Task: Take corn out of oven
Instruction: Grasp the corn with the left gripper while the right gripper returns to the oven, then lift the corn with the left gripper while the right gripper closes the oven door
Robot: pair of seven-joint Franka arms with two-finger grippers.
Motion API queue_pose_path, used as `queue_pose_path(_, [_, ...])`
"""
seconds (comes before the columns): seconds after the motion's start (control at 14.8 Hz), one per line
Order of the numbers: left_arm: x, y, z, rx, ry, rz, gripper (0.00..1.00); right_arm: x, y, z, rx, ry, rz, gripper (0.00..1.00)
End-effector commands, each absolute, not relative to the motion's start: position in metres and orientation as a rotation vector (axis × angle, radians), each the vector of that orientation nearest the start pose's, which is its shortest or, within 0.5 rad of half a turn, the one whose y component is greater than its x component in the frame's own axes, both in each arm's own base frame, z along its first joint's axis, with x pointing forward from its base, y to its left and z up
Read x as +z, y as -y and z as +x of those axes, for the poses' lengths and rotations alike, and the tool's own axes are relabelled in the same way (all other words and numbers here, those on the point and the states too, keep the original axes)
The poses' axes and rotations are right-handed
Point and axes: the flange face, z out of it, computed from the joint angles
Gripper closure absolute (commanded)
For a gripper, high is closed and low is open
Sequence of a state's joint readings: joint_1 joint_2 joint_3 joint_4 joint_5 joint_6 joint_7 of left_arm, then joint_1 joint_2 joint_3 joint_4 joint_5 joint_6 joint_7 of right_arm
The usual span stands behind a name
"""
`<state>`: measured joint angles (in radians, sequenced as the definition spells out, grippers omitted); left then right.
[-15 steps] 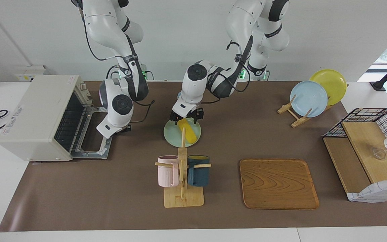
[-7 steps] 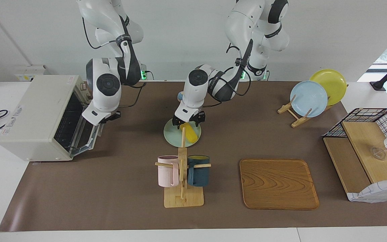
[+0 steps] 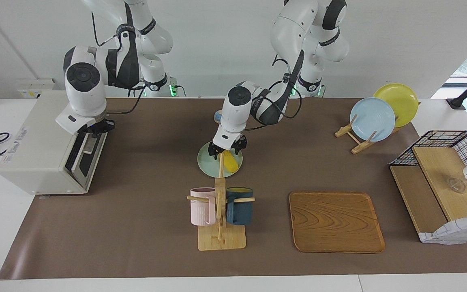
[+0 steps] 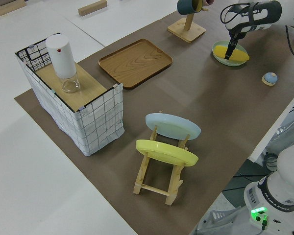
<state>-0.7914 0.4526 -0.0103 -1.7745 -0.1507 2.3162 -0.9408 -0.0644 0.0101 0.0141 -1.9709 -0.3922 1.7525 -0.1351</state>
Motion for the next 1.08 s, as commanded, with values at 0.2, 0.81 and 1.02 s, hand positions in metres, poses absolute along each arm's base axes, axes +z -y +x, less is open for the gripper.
queue_pose_path(0.2, [0.314,0.477,0.461,0.023,0.399,-3.248,1.0,0.455,0.091,0.53,0.594,0.22,-3.352,0.9])
queue_pose_path(0.81, [0.391,0.416,0.542,-0.067,0.405,-3.15,1.0,0.585,0.05,0.558,0.29,0.137,-3.167,0.67])
queue_pose_path(1.02, [0.421,0.34,0.601,-0.027,0.316,-3.141,1.0,0.599,0.037,0.568,0.238,0.117,-3.021,0.55])
